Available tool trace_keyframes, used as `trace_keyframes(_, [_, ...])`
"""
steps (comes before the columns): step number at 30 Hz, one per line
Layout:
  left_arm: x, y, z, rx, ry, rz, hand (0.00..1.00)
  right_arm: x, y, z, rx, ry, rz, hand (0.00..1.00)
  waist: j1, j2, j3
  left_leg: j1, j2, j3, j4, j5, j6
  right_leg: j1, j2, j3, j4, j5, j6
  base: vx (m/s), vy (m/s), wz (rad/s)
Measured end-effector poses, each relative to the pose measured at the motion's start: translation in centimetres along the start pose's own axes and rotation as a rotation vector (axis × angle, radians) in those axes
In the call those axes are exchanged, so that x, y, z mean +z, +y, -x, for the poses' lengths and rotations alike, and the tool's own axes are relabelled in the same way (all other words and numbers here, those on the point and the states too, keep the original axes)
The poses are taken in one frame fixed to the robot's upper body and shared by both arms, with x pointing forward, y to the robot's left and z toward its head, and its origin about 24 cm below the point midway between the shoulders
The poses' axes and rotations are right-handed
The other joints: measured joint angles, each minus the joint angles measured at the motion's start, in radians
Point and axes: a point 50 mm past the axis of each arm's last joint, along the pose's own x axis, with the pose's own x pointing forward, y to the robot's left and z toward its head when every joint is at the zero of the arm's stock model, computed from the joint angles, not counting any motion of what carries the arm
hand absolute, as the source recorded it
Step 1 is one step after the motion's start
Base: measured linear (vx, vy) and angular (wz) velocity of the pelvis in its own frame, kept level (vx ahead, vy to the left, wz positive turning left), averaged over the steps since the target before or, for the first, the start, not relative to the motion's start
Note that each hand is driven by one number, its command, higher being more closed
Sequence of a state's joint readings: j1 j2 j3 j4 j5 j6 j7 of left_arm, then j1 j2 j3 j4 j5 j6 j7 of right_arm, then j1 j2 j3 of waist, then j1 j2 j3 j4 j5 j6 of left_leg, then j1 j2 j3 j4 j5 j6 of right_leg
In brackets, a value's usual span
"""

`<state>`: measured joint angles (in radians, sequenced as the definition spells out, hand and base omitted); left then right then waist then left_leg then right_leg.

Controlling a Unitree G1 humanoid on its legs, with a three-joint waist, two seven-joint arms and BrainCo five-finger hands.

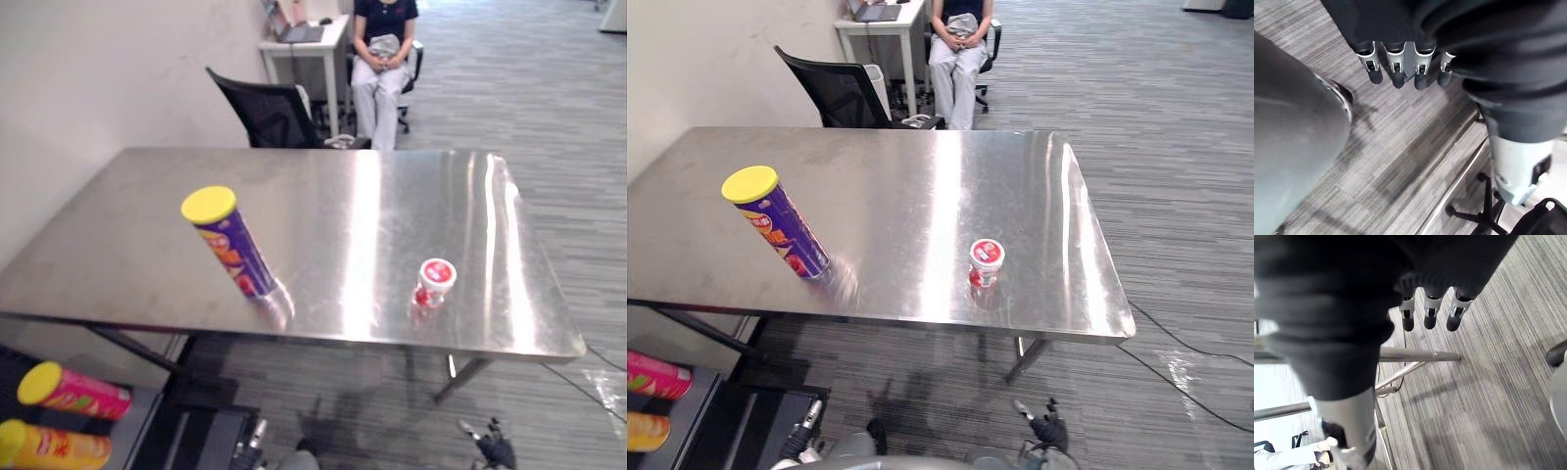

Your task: Put the gum and the chips on the shelf.

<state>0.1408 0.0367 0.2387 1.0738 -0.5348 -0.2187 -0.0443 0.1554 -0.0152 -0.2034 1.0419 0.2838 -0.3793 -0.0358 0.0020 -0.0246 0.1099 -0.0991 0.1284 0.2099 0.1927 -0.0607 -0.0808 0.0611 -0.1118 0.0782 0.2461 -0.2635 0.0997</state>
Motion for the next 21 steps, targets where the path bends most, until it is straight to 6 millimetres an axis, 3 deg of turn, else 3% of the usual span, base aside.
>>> trace_keyframes(2, [0.2,0.1,-0.1,-0.011,0.005,-0.023,0.0,-0.3,0.4,0.1,0.003,0.006,-0.004,0.0,-0.004,-0.02,-0.013,0.02,-0.031,0.028,-0.009,-0.013,0.022,0.012,-0.035,-0.011,-0.032,0.034,0.029,0.12,0.236,-0.29])
trace_keyframes(6, [-1.4,0.1,0.3,-0.039,0.067,-0.054,0.0,-0.8,-0.3,0.3,-0.03,0.018,0.008,0.0,-0.004,0.023,-0.048,0.086,-0.047,0.085,-0.11,0.006,0.042,0.012,-0.047,-0.041,-0.085,0.136,0.024,0.01,0.19,-0.46])
trace_keyframes(8, [-1.8,0.2,0.5,-0.049,0.083,-0.081,0.0,-0.8,-0.9,0.3,-0.061,0.016,0.009,0.0,-0.012,0.035,-0.055,0.12,-0.056,0.113,-0.191,0.035,0.047,0.007,-0.047,-0.105,-0.122,0.183,0.024,-0.04,0.104,-0.43])
trace_keyframes(10, [-1.8,0.3,0.5,-0.055,0.079,-0.104,0.0,-0.8,-1.3,0.3,-0.088,0.019,0.012,0.0,-0.026,0.036,-0.064,0.125,-0.07,0.121,-0.237,0.055,0.041,-0.006,-0.053,-0.144,-0.139,0.195,0.018,-0.06,0.056,-0.21])
trace_keyframes(17, [-1.1,0.9,0.3,-0.051,0.067,-0.138,0.0,-1.4,-3.0,0.7,-0.233,0.051,-0.014,0.0,-0.026,0.005,-0.054,0.141,-0.11,0.13,-0.296,0.082,0.036,-0.012,-0.082,-0.232,-0.209,0.179,0.033,-0.07,0.008,-0.29])
trace_keyframes(21, [-1.2,1.0,0.4,-0.047,0.073,-0.146,0.0,-2.0,-5.5,1.4,-0.411,0.079,-0.129,0.0,-0.024,0.012,-0.053,0.139,-0.115,0.107,-0.297,0.093,0.049,-0.002,-0.084,-0.253,-0.209,0.164,0.038,-0.02,0.015,0.15])
